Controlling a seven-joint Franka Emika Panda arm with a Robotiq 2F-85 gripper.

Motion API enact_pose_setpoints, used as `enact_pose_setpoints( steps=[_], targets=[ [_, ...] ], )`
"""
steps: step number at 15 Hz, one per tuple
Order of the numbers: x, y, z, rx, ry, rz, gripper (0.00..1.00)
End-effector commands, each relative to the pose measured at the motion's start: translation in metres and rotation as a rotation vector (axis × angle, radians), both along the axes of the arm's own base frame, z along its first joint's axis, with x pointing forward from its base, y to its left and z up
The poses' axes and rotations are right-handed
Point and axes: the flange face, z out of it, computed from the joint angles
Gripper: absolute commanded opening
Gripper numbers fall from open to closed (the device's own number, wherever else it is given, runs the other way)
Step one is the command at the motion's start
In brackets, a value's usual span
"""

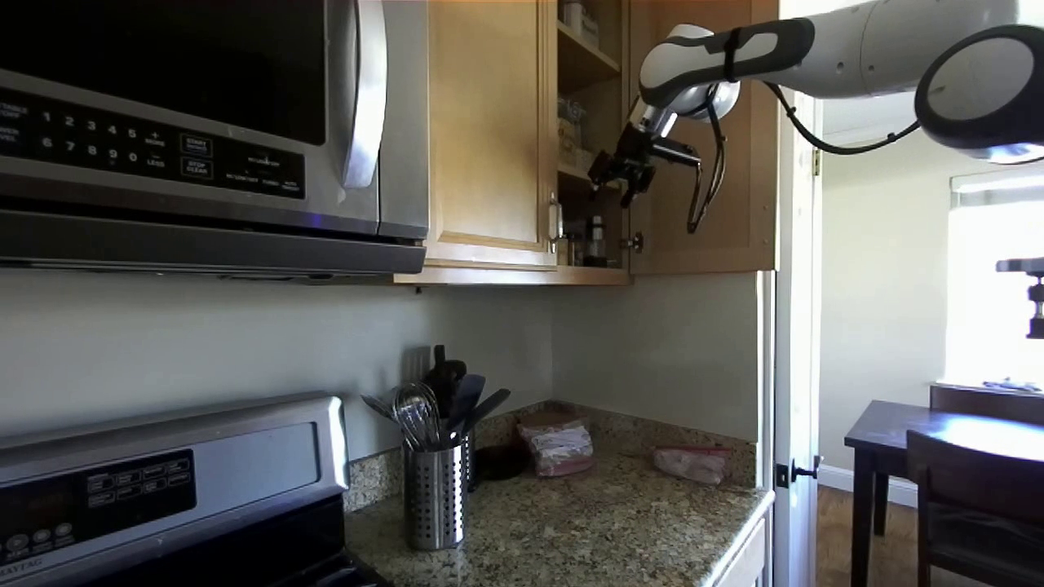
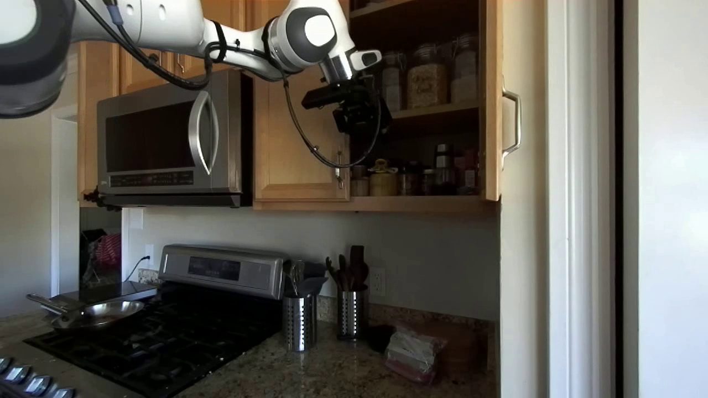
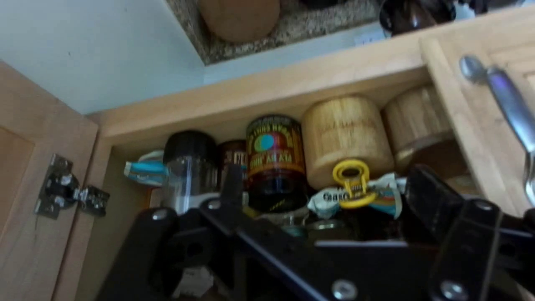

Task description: Open the cupboard, put the object inside then close it

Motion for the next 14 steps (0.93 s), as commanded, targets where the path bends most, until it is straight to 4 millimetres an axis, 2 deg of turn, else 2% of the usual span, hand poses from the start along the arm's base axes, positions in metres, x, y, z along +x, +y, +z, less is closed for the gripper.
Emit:
enact_pose_setpoints(
  steps=[1, 8, 11, 14],
  targets=[
    [-0.039, 0.002, -0.038, 0.022, 0.185, 0.054, 1.0],
    [-0.077, -0.003, -0.114, 0.013, 0.367, 0.026, 1.0],
    [-0.101, -0.021, -0.122, -0.013, 0.381, 0.006, 1.0],
    [-0.127, -0.046, -0.117, -0.047, 0.375, -0.038, 1.0]
  ],
)
